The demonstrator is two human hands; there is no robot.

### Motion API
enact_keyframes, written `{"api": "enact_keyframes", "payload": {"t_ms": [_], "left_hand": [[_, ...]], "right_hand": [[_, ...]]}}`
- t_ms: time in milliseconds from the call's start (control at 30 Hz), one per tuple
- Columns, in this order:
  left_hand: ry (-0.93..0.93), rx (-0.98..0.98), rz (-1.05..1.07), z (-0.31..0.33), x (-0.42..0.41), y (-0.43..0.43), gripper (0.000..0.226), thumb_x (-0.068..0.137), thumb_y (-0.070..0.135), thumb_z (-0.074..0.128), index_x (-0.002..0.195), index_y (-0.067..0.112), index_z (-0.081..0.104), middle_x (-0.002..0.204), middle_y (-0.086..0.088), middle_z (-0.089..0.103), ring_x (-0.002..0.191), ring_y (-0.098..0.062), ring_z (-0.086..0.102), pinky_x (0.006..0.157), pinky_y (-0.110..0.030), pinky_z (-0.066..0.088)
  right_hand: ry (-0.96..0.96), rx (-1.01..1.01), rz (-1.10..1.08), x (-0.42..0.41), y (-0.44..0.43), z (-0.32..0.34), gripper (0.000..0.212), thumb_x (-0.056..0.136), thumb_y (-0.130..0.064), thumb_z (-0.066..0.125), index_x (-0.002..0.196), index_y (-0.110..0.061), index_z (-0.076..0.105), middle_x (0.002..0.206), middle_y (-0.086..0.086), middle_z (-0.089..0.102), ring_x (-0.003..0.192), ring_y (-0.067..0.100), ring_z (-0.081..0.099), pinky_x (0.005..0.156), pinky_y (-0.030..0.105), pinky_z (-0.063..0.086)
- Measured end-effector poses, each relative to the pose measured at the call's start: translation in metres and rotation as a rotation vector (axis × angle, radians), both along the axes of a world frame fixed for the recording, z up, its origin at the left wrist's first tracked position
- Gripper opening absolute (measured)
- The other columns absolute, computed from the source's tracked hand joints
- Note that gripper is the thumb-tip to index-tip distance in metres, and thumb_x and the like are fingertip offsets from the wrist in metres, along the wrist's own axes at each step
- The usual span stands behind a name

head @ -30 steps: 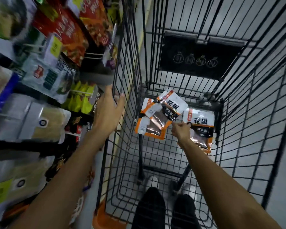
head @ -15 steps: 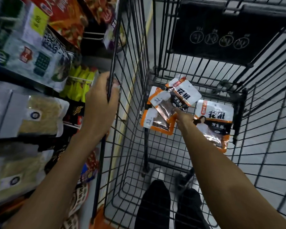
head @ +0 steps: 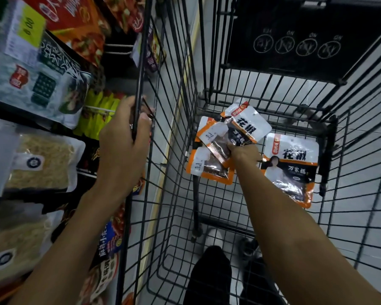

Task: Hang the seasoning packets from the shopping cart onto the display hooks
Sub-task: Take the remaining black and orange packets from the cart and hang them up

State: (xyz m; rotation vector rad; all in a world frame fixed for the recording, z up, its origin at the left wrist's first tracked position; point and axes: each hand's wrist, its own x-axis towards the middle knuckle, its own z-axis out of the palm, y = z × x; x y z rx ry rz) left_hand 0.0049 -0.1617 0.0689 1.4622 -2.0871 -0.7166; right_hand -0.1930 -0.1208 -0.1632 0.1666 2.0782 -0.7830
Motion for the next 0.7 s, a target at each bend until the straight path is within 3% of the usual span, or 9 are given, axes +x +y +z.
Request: {"api": "enact_keyframes", "payload": {"t_ms": [200,267,333,400,500,533,567,633,700], "left_hand": [[0.006,0.001,-0.006,0.001,0.001,-0.001,0.017,0.101,0.014,0.043,0.111,0.010,0.056,0.090,-0.010,0.065,0.077,-0.016,0.058,0.065,-0.023,0.043],[-0.010,-0.005,-0.009,0.001,0.001,0.000,0.017,0.100,0.013,0.044,0.111,0.009,0.057,0.088,-0.007,0.065,0.074,-0.012,0.055,0.061,-0.016,0.040],[-0.016,-0.012,-0.016,0.002,0.002,0.000,0.016,0.100,0.012,0.045,0.110,0.009,0.057,0.084,-0.003,0.063,0.072,-0.010,0.054,0.058,-0.011,0.038],[-0.019,-0.006,-0.019,0.002,0.003,0.000,0.017,0.100,0.014,0.045,0.112,0.012,0.057,0.086,-0.005,0.064,0.071,-0.010,0.055,0.058,-0.011,0.039],[-0.034,0.008,-0.032,0.005,0.005,0.001,0.016,0.100,0.016,0.046,0.112,0.013,0.057,0.087,-0.008,0.063,0.074,-0.016,0.056,0.060,-0.018,0.041],[-0.032,0.012,-0.037,0.007,0.005,0.001,0.016,0.101,0.016,0.046,0.112,0.013,0.057,0.087,-0.009,0.063,0.075,-0.019,0.057,0.060,-0.022,0.043],[-0.030,0.019,-0.041,0.008,0.005,0.001,0.017,0.101,0.016,0.045,0.112,0.012,0.057,0.086,-0.010,0.064,0.076,-0.021,0.059,0.062,-0.027,0.046],[-0.024,0.026,-0.040,0.010,0.004,0.002,0.017,0.101,0.016,0.045,0.112,0.012,0.057,0.087,-0.011,0.065,0.078,-0.024,0.062,0.065,-0.037,0.050],[-0.030,0.009,-0.042,0.008,0.005,0.002,0.018,0.101,0.015,0.045,0.112,0.010,0.057,0.087,-0.012,0.066,0.078,-0.025,0.062,0.064,-0.032,0.049]], "right_hand": [[0.050,-0.112,-0.102,0.000,0.010,-0.001,0.022,0.083,-0.016,0.073,0.099,-0.003,0.066,0.101,0.010,0.069,0.093,0.025,0.067,0.084,0.038,0.055],[0.030,-0.182,-0.181,-0.002,0.016,0.005,0.008,0.086,-0.007,0.069,0.081,-0.008,0.063,0.095,0.010,0.069,0.091,0.025,0.066,0.076,0.035,0.056],[0.039,-0.187,-0.252,-0.007,0.027,0.008,0.024,0.085,0.003,0.064,0.071,-0.014,0.054,0.085,0.004,0.063,0.089,0.025,0.062,0.062,0.026,0.050],[0.031,-0.141,-0.306,-0.013,0.043,0.014,0.017,0.083,0.007,0.059,0.089,-0.008,0.057,0.096,0.008,0.062,0.089,0.023,0.058,0.063,0.024,0.047],[-0.045,-0.199,-0.365,-0.019,0.066,0.022,0.030,0.089,0.007,0.053,0.118,0.003,0.058,0.127,0.014,0.061,0.096,0.023,0.062,0.082,0.020,0.052],[-0.046,-0.194,-0.388,-0.020,0.074,0.026,0.030,0.094,0.003,0.050,0.123,0.003,0.057,0.123,0.010,0.063,0.091,0.020,0.062,0.078,0.014,0.050],[-0.053,-0.189,-0.413,-0.020,0.083,0.029,0.025,0.098,-0.004,0.047,0.120,0.001,0.059,0.105,0.007,0.066,0.078,0.017,0.060,0.065,0.012,0.050],[-0.095,-0.163,-0.438,-0.017,0.099,0.033,0.013,0.098,-0.014,0.052,0.098,-0.004,0.061,0.076,0.003,0.060,0.062,0.014,0.053,0.050,0.021,0.048],[-0.118,-0.155,-0.436,-0.011,0.113,0.031,0.014,0.091,-0.020,0.064,0.080,-0.012,0.060,0.080,0.007,0.065,0.069,0.021,0.061,0.064,0.033,0.055]]}}
